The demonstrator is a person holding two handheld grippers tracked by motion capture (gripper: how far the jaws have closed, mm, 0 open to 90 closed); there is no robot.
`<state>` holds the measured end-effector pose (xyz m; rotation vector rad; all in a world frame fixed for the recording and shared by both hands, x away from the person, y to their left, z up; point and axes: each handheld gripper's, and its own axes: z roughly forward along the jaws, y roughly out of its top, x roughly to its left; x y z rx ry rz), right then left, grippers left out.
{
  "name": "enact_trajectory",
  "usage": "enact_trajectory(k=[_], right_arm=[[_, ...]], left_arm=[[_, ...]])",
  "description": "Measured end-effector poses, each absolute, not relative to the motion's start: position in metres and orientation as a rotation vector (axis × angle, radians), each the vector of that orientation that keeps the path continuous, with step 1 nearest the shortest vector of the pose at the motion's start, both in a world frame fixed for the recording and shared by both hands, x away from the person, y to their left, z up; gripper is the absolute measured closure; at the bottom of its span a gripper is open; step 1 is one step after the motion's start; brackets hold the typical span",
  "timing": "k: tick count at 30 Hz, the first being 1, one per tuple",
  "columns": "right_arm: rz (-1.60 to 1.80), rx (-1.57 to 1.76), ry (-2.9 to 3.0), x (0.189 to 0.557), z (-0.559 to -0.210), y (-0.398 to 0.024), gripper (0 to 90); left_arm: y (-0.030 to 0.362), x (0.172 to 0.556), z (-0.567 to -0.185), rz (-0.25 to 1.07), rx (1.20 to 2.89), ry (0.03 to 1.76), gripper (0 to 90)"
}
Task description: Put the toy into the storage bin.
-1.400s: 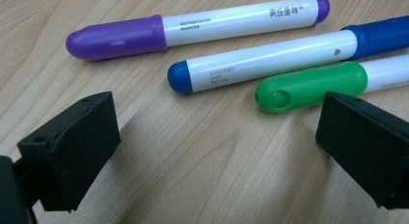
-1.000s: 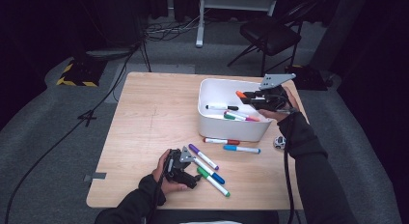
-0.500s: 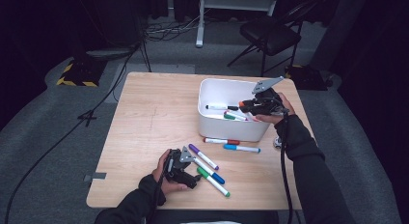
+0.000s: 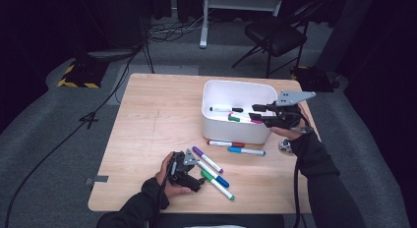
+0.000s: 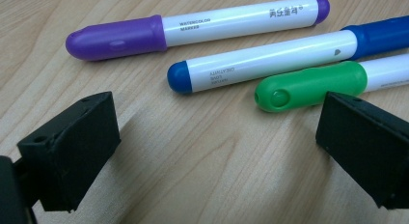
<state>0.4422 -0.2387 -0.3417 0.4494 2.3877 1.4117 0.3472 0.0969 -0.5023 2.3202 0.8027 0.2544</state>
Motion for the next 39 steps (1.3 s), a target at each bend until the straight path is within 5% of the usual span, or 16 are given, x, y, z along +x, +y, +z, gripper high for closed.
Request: enact_trajectory(k=[11, 23, 39], right_arm=[[1.419, 0.367, 2.448, 0.396, -0.395, -0.244, 58.5], [1.175, 0.417, 2.609, 0.412, -0.481, -0.218, 55.0], [1.153, 0.373, 2.590, 0.423, -0.492, -0.195, 52.8]], left_arm=[[0.096, 0.347, -0.503, 0.259, 2.315, 0.804, 1.6], [0.096, 0.347, -0.503, 0.259, 2.314, 0.806, 1.6], [0.096, 0.347, -0.503, 0.260, 2.314, 0.807, 1.6]])
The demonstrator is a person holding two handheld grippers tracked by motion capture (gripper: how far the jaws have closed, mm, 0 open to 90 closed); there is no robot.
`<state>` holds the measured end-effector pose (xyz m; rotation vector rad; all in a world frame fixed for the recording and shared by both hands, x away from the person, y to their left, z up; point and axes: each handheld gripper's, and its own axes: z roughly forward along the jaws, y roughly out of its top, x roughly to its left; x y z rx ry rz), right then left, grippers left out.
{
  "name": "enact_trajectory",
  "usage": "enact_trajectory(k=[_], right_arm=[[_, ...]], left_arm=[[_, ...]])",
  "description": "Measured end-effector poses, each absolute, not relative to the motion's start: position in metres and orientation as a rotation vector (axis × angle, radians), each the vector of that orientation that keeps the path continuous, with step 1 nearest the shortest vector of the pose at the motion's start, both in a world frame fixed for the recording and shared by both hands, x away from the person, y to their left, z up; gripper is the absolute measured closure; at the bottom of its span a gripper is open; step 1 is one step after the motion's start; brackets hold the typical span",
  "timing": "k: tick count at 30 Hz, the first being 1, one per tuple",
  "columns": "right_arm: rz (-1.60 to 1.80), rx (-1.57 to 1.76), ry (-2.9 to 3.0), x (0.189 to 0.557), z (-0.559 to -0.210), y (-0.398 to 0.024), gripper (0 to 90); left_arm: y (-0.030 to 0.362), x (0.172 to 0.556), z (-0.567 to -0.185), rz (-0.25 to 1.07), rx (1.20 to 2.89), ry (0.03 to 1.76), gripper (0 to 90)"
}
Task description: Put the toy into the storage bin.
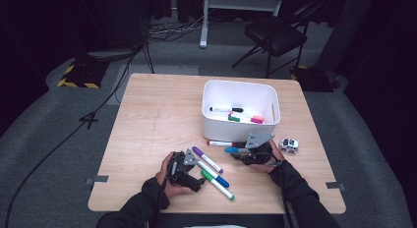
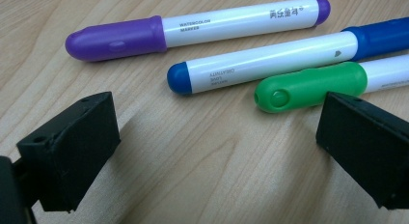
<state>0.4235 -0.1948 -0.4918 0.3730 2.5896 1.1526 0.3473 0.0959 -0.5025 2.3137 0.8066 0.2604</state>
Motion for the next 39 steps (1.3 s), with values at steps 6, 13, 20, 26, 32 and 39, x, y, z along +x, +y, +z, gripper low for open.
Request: enact_trajectory(k=[6, 13, 20, 26, 32, 39], right_arm=[[1.144, 0.399, 2.656, 0.423, -0.498, -0.189, 60.3], [1.186, 0.447, 2.714, 0.417, -0.498, -0.195, 74.3], [1.206, 0.430, 2.721, 0.407, -0.495, -0.205, 74.6], [1.301, 0.448, 2.616, 0.397, -0.473, -0.224, 74.8], [1.375, 0.463, 2.500, 0.388, -0.444, -0.246, 74.9], [1.417, 0.458, 2.387, 0.384, -0.406, -0.269, 74.9]], left_arm=[[0.096, 0.347, -0.503, 0.261, 2.313, 0.807, 1.6], [0.096, 0.347, -0.503, 0.260, 2.314, 0.806, 1.6], [0.096, 0.347, -0.503, 0.259, 2.314, 0.807, 1.6], [0.096, 0.347, -0.503, 0.258, 2.314, 0.806, 1.6], [0.096, 0.349, -0.503, 0.277, 2.311, 0.788, 1.6], [0.096, 0.349, -0.503, 0.275, 2.311, 0.789, 1.6]])
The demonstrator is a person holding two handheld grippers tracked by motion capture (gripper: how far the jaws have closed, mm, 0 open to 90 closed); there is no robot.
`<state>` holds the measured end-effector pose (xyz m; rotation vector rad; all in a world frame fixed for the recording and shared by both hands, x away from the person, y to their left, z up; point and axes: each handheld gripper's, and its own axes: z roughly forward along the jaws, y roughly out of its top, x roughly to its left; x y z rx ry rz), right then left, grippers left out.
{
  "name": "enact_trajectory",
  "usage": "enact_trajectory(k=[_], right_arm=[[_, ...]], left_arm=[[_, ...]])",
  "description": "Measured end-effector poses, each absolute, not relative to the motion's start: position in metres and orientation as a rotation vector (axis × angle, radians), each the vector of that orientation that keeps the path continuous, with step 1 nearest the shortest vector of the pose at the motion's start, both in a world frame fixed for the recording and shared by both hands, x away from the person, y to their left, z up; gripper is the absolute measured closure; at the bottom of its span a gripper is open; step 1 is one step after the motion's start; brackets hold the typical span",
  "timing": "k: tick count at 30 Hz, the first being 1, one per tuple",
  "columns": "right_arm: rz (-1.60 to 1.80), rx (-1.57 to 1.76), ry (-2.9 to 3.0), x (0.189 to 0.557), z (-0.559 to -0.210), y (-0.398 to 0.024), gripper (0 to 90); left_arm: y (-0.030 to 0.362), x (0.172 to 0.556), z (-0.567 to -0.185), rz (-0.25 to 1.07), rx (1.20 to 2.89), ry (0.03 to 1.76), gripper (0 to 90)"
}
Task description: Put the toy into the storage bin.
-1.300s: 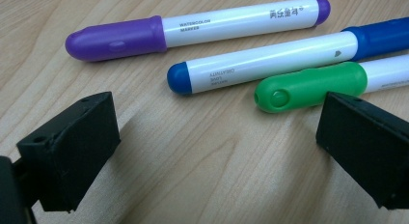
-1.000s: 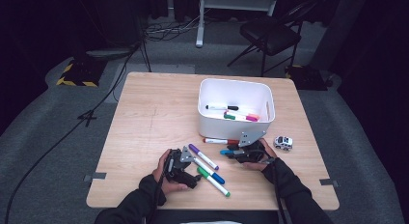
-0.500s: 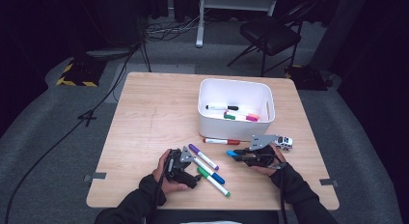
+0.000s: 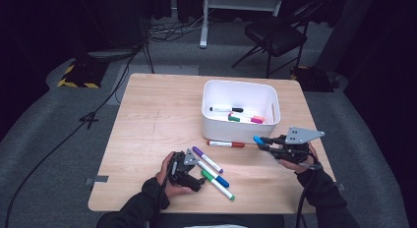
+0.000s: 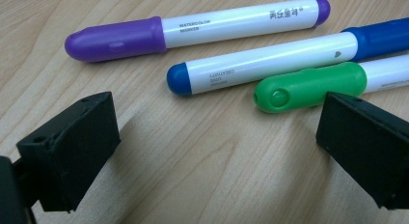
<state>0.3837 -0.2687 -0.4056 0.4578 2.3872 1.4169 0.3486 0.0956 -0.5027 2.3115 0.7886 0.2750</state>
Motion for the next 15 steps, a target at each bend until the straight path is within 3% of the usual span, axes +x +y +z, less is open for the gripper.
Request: enact_trajectory(k=[15], right_arm=[[1.396, 0.455, 2.272, 0.397, -0.327, -0.282, 74.9]], left_arm=[[0.096, 0.349, -0.503, 0.275, 2.314, 0.789, 1.6]])
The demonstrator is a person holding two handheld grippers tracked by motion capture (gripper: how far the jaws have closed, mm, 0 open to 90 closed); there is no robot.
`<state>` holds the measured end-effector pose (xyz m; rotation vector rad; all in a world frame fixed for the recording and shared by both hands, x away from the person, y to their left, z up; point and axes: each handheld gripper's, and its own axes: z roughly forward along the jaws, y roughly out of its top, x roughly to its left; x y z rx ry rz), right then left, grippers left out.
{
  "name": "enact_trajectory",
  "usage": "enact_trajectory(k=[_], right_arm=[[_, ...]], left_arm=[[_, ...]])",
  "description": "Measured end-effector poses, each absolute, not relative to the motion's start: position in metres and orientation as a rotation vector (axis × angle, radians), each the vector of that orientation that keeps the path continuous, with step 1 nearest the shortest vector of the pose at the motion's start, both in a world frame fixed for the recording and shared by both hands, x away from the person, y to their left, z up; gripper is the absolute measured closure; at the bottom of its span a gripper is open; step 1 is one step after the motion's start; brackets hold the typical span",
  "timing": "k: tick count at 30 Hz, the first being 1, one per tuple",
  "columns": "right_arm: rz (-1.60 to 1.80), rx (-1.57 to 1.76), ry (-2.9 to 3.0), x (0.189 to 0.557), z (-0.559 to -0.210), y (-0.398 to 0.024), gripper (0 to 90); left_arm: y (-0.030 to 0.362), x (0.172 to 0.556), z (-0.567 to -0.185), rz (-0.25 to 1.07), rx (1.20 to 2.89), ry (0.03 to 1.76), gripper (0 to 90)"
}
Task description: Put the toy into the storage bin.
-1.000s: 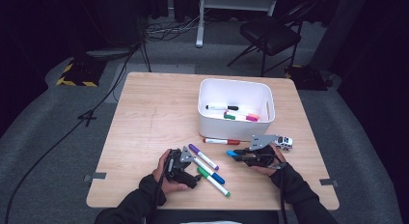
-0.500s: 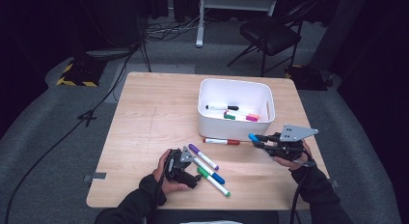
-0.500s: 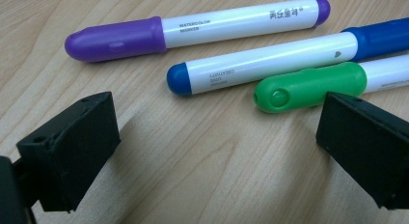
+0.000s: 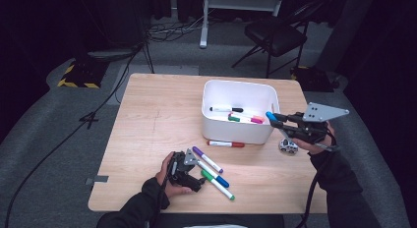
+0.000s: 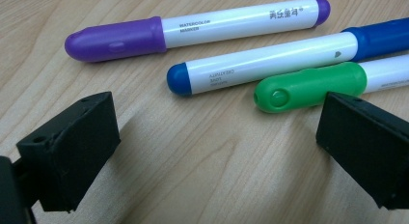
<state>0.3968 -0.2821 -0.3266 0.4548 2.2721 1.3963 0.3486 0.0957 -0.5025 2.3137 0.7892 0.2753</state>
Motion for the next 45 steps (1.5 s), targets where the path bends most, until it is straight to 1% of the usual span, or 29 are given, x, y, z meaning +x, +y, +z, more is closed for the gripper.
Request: enact_trajectory(k=[8, 15, 19, 21, 23, 30, 35, 41, 44, 45], right_arm=[[1.356, 0.439, 2.251, 0.424, -0.299, -0.265, 74.9], [1.311, 0.454, 2.282, 0.451, -0.295, -0.244, 74.9], [1.258, 0.478, 2.312, 0.469, -0.300, -0.231, 74.9], [1.249, 0.484, 2.320, 0.471, -0.302, -0.229, 74.9], [1.183, 0.499, 2.366, 0.482, -0.312, -0.220, 74.9], [1.074, 0.566, 2.437, 0.498, -0.333, -0.216, 74.9], [0.989, 0.612, 2.501, 0.505, -0.345, -0.215, 74.9], [0.933, 0.667, 2.555, 0.507, -0.355, -0.212, 74.7], [0.946, 0.671, 2.552, 0.507, -0.360, -0.213, 73.6], [0.961, 0.675, 2.545, 0.507, -0.361, -0.213, 71.0]], left_arm=[[0.096, 0.349, -0.503, 0.275, 2.312, 0.789, 1.6], [0.096, 0.349, -0.503, 0.275, 2.314, 0.788, 1.6], [0.096, 0.349, -0.503, 0.277, 2.309, 0.789, 1.6], [0.096, 0.349, -0.503, 0.280, 2.309, 0.788, 1.6], [0.096, 0.349, -0.503, 0.277, 2.311, 0.788, 1.6], [0.095, 0.347, -0.503, 0.252, 2.316, 0.805, 1.6], [0.096, 0.349, -0.503, 0.283, 2.312, 0.788, 1.6], [0.096, 0.349, -0.503, 0.278, 2.312, 0.788, 1.5], [0.096, 0.349, -0.502, 0.282, 2.315, 0.789, 1.6], [0.096, 0.349, -0.503, 0.281, 2.313, 0.789, 1.5]])
